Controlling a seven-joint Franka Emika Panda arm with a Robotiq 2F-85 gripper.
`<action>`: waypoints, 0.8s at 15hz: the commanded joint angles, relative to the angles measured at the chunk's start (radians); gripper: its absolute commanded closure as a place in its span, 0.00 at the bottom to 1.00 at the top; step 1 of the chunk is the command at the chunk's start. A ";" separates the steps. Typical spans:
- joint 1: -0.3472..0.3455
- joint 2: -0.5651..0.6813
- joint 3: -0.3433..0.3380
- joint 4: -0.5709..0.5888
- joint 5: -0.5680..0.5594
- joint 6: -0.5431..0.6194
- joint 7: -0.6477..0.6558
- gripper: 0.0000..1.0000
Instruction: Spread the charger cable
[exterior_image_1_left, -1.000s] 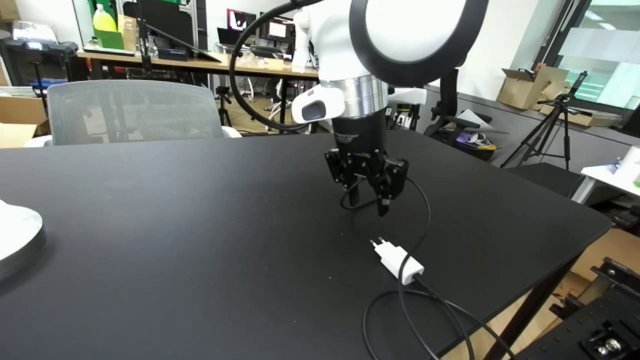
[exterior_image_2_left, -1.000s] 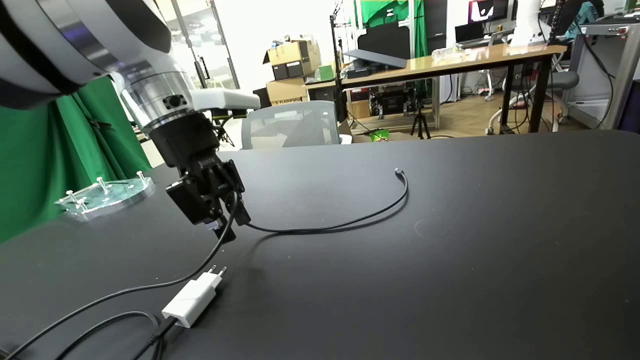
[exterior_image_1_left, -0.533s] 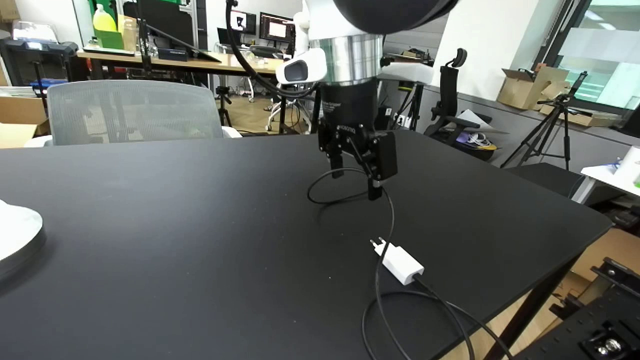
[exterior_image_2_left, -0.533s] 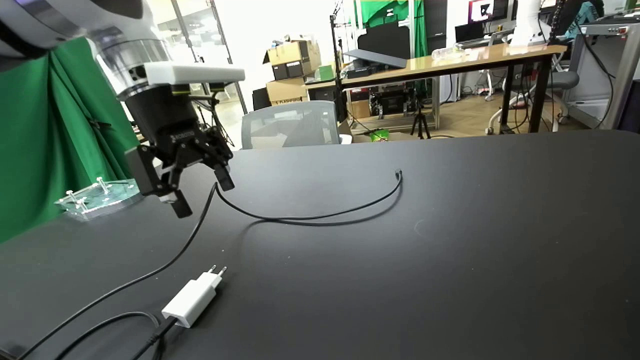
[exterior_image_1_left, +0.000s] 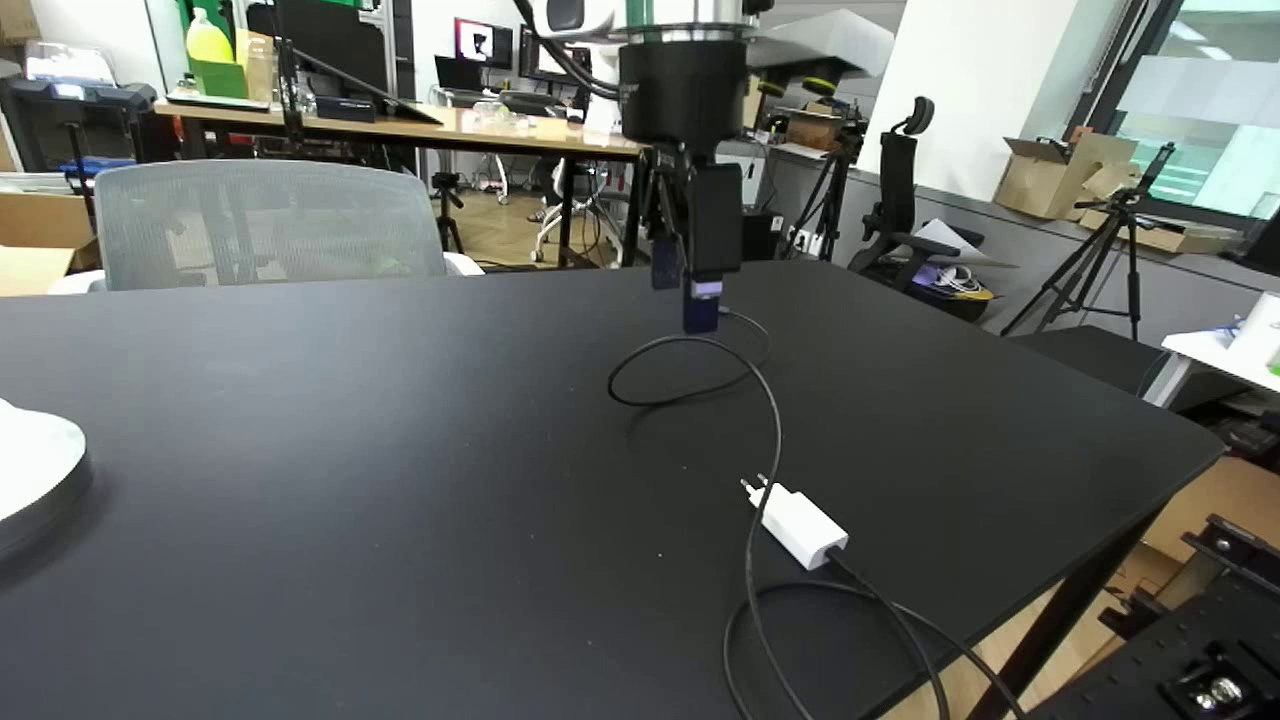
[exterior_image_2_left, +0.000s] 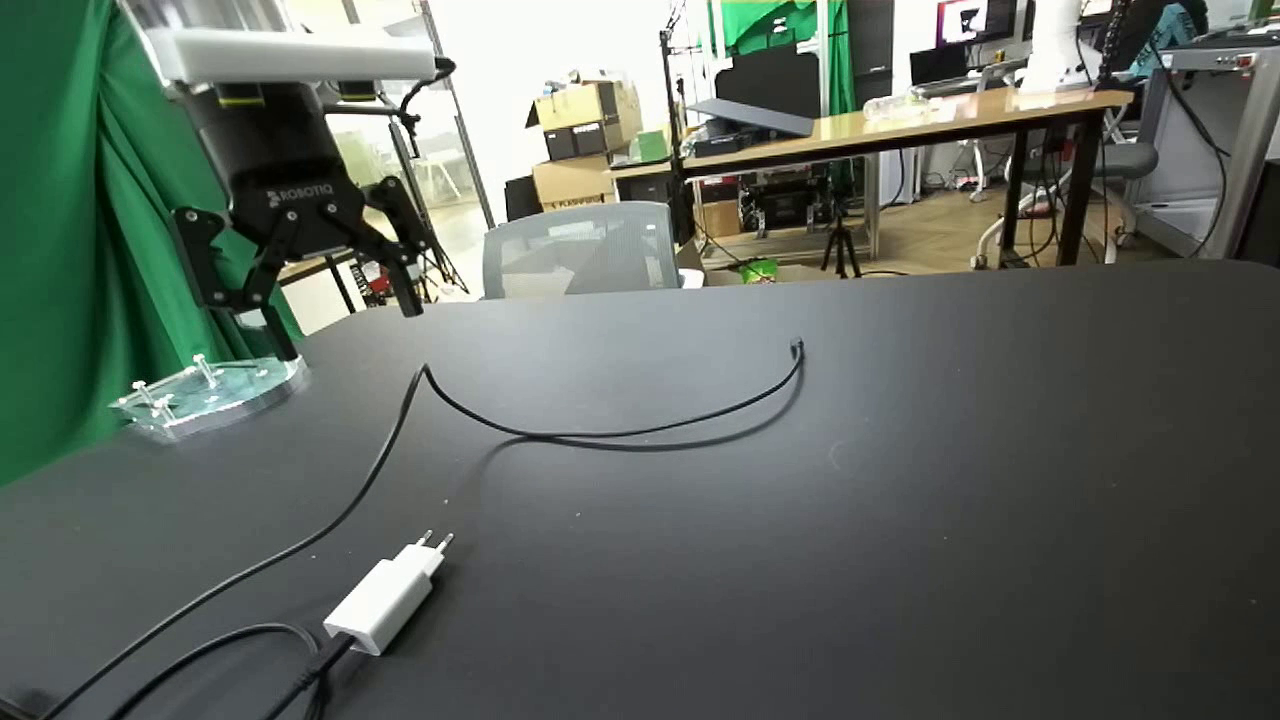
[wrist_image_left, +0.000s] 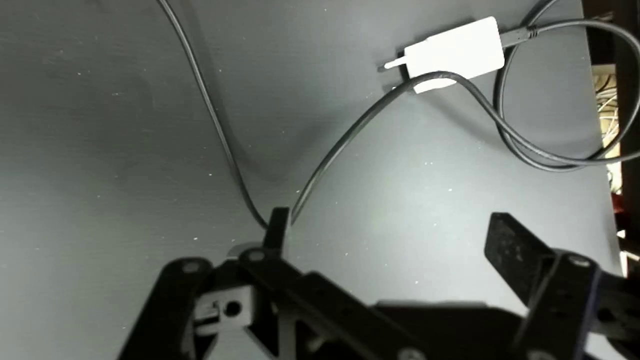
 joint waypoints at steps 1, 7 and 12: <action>-0.036 0.003 -0.049 0.070 0.047 -0.037 0.063 0.00; -0.108 0.007 -0.127 0.082 0.052 -0.005 0.034 0.00; -0.121 0.041 -0.144 0.116 0.063 -0.019 0.185 0.00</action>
